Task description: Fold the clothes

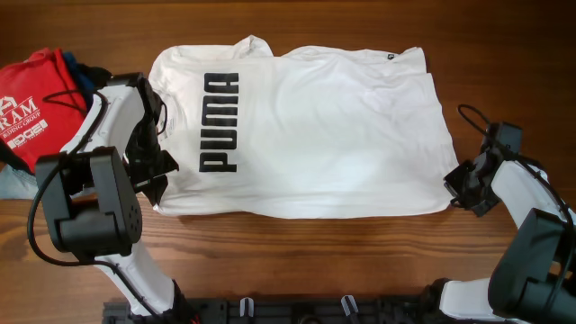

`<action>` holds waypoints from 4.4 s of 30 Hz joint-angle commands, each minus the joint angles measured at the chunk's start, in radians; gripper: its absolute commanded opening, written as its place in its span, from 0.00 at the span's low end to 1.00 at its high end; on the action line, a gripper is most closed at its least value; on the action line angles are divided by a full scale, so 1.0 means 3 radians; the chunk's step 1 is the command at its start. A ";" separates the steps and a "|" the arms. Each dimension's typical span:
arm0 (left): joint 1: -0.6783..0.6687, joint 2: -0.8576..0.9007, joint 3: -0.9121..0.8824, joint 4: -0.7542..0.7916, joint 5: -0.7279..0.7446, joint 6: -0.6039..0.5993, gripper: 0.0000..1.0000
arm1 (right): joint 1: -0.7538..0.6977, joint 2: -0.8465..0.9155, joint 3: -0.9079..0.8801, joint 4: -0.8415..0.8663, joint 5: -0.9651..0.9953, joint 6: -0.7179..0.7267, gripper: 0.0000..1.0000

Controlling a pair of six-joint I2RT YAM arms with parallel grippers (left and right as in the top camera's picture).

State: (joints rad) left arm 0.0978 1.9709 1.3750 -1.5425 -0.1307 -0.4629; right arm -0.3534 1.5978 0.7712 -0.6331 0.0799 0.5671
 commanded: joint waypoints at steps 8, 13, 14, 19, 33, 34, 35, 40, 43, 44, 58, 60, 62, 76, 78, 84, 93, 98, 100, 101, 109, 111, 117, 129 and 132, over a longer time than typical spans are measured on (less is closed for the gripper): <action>-0.0005 -0.0381 0.0041 0.0023 0.0224 0.0221 0.04 | -0.0014 -0.0170 0.0267 -0.0543 -0.0272 -0.0235 0.04; -0.0005 -0.1322 0.0041 0.0161 0.0221 0.0223 0.04 | -0.0118 -0.0941 0.0544 -0.1020 -0.0272 -0.0238 0.04; -0.0005 -0.1526 0.0041 0.0170 0.0221 0.0224 0.04 | -0.0202 -0.1143 0.0544 -0.1120 -0.0272 -0.0301 0.04; -0.0005 -0.2177 0.0039 0.0065 0.0239 0.0220 0.04 | -0.0467 -0.1631 0.0544 -0.1343 -0.0259 -0.0518 0.04; -0.0005 -0.1647 -0.0140 0.1133 0.0683 0.0207 0.04 | -0.0164 -0.0825 0.0573 -0.0552 -0.0848 -0.0992 0.04; -0.0005 -0.1562 -0.0140 0.1198 0.0683 0.0207 0.04 | -0.0086 -0.0676 0.0621 -0.0510 -0.0847 -0.1006 0.04; -0.0005 -0.1498 -0.0140 0.1241 0.0682 0.0207 0.04 | -0.0025 -0.0554 0.0674 -0.0476 -0.0846 -0.1020 0.04; 0.0053 -0.1246 -0.0140 0.1489 0.0467 0.0161 0.04 | 0.0130 -0.0164 0.0856 -0.0088 -0.0844 -0.1019 0.04; 0.0159 -0.1141 -0.0140 0.1553 0.0357 0.0004 0.04 | 0.0144 -0.0123 0.0856 0.0209 -0.0781 -0.0991 0.04; 0.0184 -0.1096 -0.0141 0.1582 0.0359 0.0005 0.04 | 0.0160 -0.0121 0.0856 0.0282 -0.0782 -0.0992 0.04; 0.0192 -0.0678 -0.0179 0.1690 0.0144 -0.0146 0.04 | 0.0230 0.0378 0.0856 0.0876 -0.0824 -0.0880 0.04; 0.0192 -0.0678 -0.0181 0.1694 0.0145 -0.0148 0.04 | 0.0234 0.0379 0.0856 0.0947 -0.0821 -0.0832 0.04; 0.0192 -0.0678 -0.0181 0.1706 0.0145 -0.0146 0.04 | 0.0237 0.0379 0.0855 0.0997 -0.0821 -0.0829 0.04; 0.0188 -0.0685 -0.0179 0.2063 0.0669 -0.0131 0.77 | 0.0384 0.0408 0.0851 0.1113 -0.0818 -0.0846 0.04; 0.0128 -0.0698 -0.0179 0.1893 0.0919 -0.0118 0.73 | 0.0404 0.0495 0.0848 0.1063 -0.0818 -0.0844 0.04; -0.0591 -0.0697 -0.0181 0.1699 0.0614 0.0450 0.68 | 0.0404 0.0711 0.0848 0.0950 -0.0544 -0.0841 0.04; -0.1021 -0.0693 -0.0421 0.1766 0.0609 0.0449 0.57 | 0.0401 0.0707 0.0849 0.1321 -0.0493 -0.0544 0.04; -0.1259 -0.0690 -0.0645 0.2015 0.0617 0.0491 0.62 | 0.0402 0.0707 0.0849 0.1255 -0.0493 -0.0584 0.04; -0.1366 -0.0690 -0.0749 0.2295 0.0600 0.0657 0.59 | 0.0402 0.0708 0.0849 0.1222 -0.0493 -0.0584 0.04; -0.1420 -0.0690 -0.0793 0.2445 0.0558 0.0741 0.53 | 0.0402 0.0708 0.0848 0.1207 -0.0493 -0.0582 0.04; -0.1520 -0.0417 -0.0838 0.2698 0.0319 0.0746 0.42 | 0.0401 0.0708 0.0849 0.1109 -0.0492 -0.0586 0.04; -0.1520 -0.0375 -0.0838 0.2688 0.0337 0.0746 0.42 | 0.0402 0.0708 0.0848 0.1109 -0.0492 -0.0586 0.04; -0.1520 -0.0354 -0.0852 0.2647 0.0444 0.0745 0.42 | 0.0402 0.0708 0.0848 0.1109 -0.0492 -0.0598 0.04; -0.1520 -0.0351 -0.0909 0.2642 0.0607 0.0748 0.20 | 0.0401 0.0708 0.0849 0.1109 -0.0491 -0.0609 0.04; -0.1520 -0.0351 -0.0908 0.2660 0.0605 0.0746 0.04 | 0.0401 0.0708 0.0848 0.1106 -0.0492 -0.0610 0.04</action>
State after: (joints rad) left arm -0.3565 1.8542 1.1095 -0.7506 0.0360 -0.2443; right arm -0.2359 1.7966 1.0088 -0.2989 -0.0700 0.3809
